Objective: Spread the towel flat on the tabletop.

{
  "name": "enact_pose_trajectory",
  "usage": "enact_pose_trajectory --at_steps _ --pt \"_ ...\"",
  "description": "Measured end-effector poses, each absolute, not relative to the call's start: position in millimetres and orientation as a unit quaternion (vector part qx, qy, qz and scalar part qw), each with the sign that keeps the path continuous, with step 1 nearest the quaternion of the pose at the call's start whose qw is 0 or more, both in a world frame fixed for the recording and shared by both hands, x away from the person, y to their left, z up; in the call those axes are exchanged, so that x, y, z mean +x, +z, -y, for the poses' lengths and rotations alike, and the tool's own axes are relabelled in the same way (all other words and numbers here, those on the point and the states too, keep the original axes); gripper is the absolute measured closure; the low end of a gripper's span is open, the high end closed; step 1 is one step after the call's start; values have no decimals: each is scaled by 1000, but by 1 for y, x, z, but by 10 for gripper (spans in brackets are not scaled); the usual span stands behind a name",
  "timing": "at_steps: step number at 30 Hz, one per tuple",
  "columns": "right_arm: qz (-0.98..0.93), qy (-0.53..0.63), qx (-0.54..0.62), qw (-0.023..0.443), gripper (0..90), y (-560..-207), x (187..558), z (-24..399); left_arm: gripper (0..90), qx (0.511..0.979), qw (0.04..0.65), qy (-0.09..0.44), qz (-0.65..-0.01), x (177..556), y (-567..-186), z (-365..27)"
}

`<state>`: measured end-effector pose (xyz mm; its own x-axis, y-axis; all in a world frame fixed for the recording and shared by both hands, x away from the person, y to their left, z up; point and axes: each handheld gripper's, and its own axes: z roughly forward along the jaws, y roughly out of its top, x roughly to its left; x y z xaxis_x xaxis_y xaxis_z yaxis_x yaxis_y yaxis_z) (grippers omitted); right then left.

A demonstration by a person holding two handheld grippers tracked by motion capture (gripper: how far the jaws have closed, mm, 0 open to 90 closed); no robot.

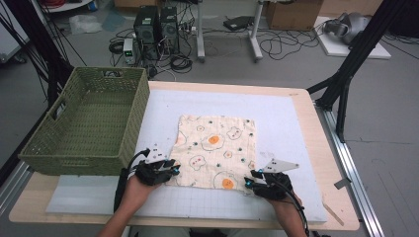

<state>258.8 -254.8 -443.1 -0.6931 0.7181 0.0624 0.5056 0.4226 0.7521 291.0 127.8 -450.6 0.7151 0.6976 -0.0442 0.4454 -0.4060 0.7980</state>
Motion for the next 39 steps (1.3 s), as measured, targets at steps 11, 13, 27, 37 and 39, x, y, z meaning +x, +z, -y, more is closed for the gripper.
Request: enact_pose_trajectory --at_steps 11,13,27,37,39 --pt "-854 359 360 112 889 -440 252 261 892 843 408 123 -328 273 -446 -125" --pt "-853 357 363 110 889 -439 249 265 892 843 411 118 -328 270 -446 -125" --pt "-850 368 358 114 758 -434 240 274 729 816 437 131 -356 273 -443 -131" --pt "-832 365 386 158 684 -441 267 266 685 816 435 145 -353 286 -448 -126" --pt "-832 361 390 158 722 -444 268 266 676 826 420 156 -343 284 -450 -123"
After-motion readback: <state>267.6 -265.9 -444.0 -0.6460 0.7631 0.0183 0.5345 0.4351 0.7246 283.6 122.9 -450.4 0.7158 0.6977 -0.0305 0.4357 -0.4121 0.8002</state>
